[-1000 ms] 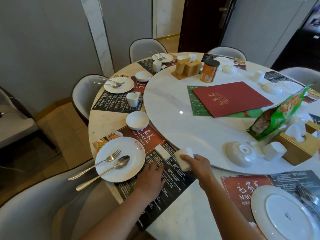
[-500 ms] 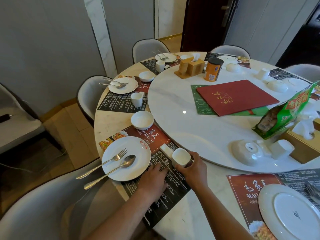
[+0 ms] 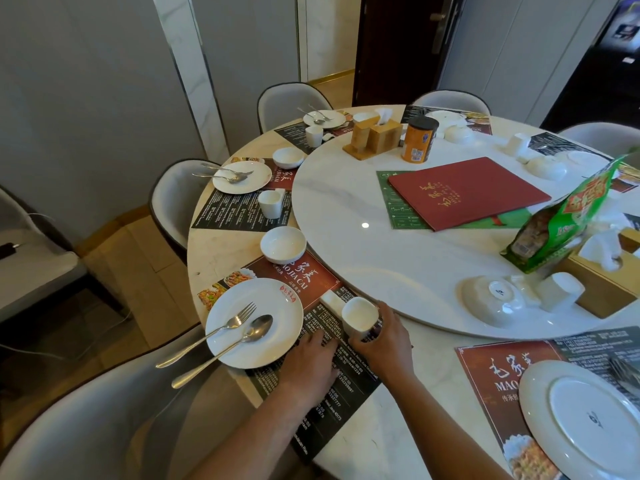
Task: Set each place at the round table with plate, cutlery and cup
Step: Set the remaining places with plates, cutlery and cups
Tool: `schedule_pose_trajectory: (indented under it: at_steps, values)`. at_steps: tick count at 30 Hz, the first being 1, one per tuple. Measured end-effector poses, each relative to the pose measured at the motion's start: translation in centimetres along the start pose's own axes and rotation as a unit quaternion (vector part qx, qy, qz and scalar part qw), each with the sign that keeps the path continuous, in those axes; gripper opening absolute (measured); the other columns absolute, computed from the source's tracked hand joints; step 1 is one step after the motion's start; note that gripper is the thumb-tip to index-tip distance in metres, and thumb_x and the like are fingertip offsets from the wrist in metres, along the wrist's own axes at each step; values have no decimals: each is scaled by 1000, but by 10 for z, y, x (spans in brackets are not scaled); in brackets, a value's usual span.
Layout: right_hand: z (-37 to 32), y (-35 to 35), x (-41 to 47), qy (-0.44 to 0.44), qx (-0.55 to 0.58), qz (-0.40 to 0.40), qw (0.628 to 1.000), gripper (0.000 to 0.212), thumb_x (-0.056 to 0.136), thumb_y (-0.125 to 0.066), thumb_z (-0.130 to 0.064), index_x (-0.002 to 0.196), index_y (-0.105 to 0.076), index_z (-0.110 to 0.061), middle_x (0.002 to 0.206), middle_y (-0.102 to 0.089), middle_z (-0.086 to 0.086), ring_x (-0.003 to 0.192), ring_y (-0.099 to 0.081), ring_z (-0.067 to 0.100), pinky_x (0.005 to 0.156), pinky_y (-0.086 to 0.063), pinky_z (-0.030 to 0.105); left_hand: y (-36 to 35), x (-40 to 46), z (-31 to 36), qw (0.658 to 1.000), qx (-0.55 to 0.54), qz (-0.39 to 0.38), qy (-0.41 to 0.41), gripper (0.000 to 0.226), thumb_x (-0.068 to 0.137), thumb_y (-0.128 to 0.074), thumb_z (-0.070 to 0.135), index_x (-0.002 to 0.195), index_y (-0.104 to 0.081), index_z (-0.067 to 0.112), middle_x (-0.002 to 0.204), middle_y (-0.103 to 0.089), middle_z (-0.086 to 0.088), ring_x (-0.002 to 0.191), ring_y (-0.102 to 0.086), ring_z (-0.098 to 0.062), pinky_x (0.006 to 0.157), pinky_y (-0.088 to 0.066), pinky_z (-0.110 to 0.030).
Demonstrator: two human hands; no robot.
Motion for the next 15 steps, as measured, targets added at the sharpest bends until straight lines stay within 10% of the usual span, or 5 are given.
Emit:
schedule_pose_trajectory:
  at_steps: [4, 15]
  values:
    - [0, 10, -12, -1, -58, -18, 998, 106, 72, -86, -42, 156, -25, -19, 152, -45, 2, 133, -50, 20, 103, -48, 39, 0, -4, 2, 1000, 12, -21, 0, 63, 97, -59, 40, 153, -34, 25, 158, -29, -6, 144, -28, -29, 112, -39, -45]
    - [5, 57, -89, 59, -209, 73, 973, 50, 94, -60, -42, 141, -51, -28, 138, -58, -1, 128, -51, 22, 106, -41, 36, 14, -52, 45, 997, -30, 53, -51, 52, 100, -48, 49, 147, -43, 27, 153, -40, 2, 141, -32, -22, 115, -32, -41]
Point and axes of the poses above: each hand's wrist, its own x-axis towards the middle knuckle, its own y-axis out of the back of the hand, z = x × y, the point moved 7 cm from there along x, towards the middle knuckle
